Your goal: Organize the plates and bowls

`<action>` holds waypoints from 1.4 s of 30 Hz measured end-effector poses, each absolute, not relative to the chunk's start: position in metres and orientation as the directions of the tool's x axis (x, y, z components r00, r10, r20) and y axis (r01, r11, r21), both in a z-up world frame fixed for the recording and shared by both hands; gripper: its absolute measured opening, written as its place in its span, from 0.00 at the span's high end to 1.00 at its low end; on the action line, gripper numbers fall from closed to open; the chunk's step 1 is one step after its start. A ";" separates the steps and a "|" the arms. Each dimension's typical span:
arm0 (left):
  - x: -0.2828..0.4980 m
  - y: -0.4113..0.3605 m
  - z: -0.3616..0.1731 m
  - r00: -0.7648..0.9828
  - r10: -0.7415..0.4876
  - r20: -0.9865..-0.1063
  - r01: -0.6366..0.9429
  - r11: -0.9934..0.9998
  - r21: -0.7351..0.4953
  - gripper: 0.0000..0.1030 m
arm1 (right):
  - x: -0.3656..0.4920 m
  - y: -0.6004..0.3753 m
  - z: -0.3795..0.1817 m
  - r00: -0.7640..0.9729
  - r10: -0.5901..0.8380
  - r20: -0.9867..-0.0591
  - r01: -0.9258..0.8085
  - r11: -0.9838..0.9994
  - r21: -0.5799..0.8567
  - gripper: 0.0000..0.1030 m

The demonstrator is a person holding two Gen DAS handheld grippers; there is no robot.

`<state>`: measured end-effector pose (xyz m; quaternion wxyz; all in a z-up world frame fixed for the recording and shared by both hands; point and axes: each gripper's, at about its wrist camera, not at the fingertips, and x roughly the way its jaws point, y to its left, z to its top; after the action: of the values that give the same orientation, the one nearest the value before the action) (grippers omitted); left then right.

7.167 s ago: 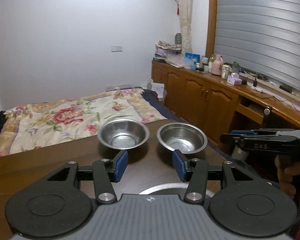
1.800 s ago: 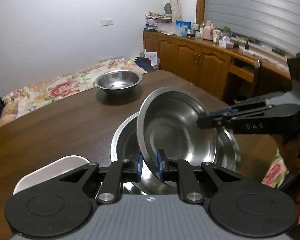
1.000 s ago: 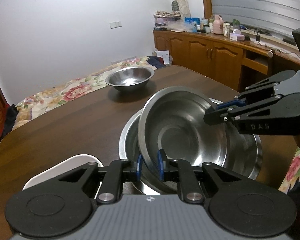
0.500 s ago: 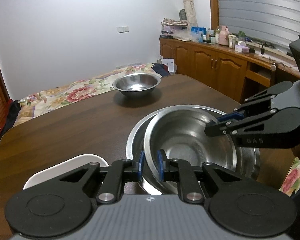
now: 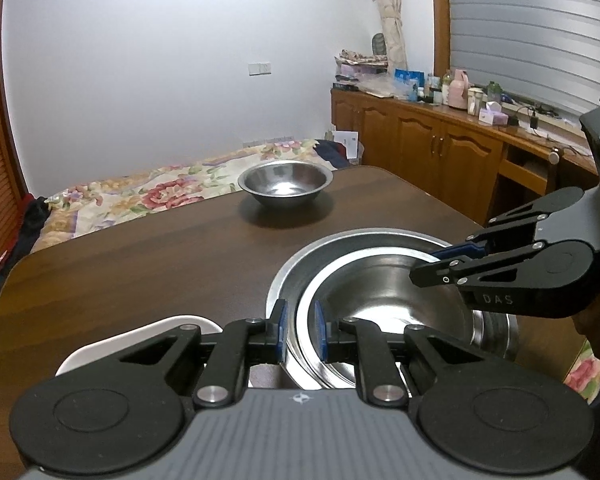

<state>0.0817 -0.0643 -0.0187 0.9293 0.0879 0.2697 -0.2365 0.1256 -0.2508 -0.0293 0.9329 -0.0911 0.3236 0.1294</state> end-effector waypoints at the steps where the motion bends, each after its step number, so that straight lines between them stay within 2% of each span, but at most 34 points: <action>1: 0.081 -0.064 -0.019 0.744 -0.392 -0.541 0.486 0.873 0.035 0.83 | 0.125 -0.251 -0.029 0.762 0.181 -0.622 -0.297 0.951 -0.086 0.86; 26: 0.082 -0.055 0.020 0.800 -0.396 -0.451 0.443 0.897 -0.001 0.83 | 0.111 -0.269 0.028 0.866 0.231 -0.444 -0.268 0.963 -0.022 0.86; 37: 0.098 -0.058 0.039 0.821 -0.393 -0.414 0.439 0.898 0.020 0.83 | 0.116 -0.274 0.049 0.893 0.232 -0.387 -0.262 0.965 -0.026 0.86; 40: 0.112 -0.063 0.045 0.823 -0.393 -0.410 0.445 0.895 0.036 0.81 | 0.125 -0.279 0.051 0.896 0.226 -0.383 -0.256 0.966 -0.029 0.86; 42: 0.124 -0.066 0.048 0.821 -0.395 -0.411 0.449 0.892 0.040 0.74 | 0.134 -0.284 0.051 0.896 0.224 -0.384 -0.256 0.966 -0.031 0.86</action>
<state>0.1237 -0.0665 0.0476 0.9519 0.0676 0.2003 -0.2218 0.1339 -0.2843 0.0510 0.9727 -0.0405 0.1922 0.1233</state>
